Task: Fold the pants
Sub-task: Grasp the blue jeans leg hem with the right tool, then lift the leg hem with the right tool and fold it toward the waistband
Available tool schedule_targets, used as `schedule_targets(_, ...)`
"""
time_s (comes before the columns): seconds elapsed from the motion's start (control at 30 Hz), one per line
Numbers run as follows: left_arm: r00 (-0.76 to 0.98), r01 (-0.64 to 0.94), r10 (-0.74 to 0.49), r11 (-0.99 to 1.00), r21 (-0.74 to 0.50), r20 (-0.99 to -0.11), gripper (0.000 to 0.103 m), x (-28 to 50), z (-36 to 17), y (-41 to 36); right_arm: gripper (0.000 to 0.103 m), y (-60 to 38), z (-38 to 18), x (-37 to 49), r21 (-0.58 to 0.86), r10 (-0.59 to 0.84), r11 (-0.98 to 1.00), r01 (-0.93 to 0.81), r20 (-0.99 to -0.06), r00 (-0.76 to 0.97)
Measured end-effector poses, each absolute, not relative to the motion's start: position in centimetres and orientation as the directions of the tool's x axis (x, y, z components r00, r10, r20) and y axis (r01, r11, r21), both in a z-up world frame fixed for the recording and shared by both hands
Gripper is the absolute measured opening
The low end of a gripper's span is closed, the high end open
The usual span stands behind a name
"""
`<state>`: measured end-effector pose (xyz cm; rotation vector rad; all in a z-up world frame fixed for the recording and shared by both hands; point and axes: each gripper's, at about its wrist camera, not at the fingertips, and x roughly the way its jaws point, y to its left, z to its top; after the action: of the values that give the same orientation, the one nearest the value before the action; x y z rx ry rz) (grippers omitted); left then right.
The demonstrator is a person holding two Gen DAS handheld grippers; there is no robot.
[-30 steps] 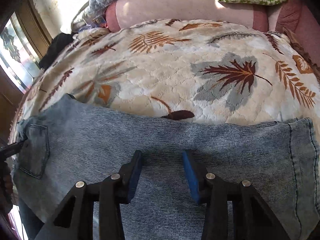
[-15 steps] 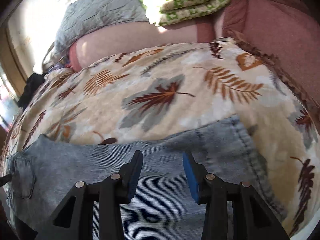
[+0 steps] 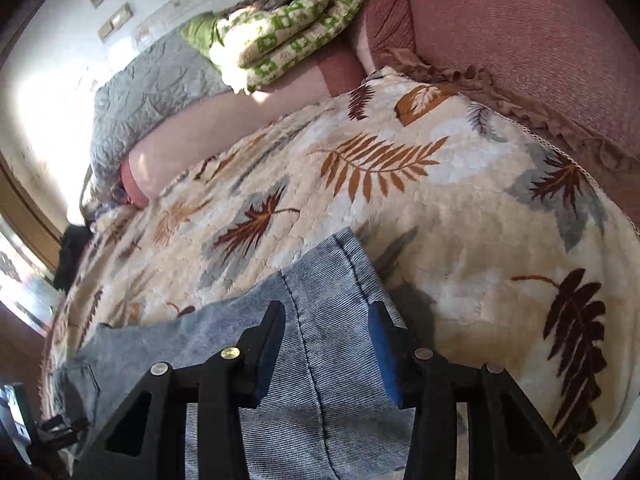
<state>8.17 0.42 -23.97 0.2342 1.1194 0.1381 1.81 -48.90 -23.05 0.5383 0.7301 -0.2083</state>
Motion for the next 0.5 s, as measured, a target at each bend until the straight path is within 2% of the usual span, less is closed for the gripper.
schedule_targets(0.07,0.453,0.045,0.192,0.970,0.238,-0.870,0.103,7.3,-23.5,-0.3,0.047,-49.2,-22.9,0.9,0.445,0.045,0.821,0.357,-0.675,0.737)
schedule_targets(0.2,0.428,0.114,0.159,0.967,0.228,-0.890,0.103,6.5,-24.5,-1.5,0.047,-47.8,-23.9,0.3,0.474,0.145,0.807,0.351,-0.736,0.661)
schedule_targets(0.3,0.443,0.152,0.167,0.954,0.257,-0.881,0.103,6.3,-25.5,-1.8,0.047,-45.9,-25.4,1.2,0.337,0.130,0.872,0.356,-0.860,0.494)
schedule_targets(0.5,0.467,0.190,0.130,0.951,0.243,-0.875,0.103,5.2,-25.6,-0.9,0.047,-45.5,-24.0,1.4,0.246,0.078,0.896,0.368,-0.906,0.416)
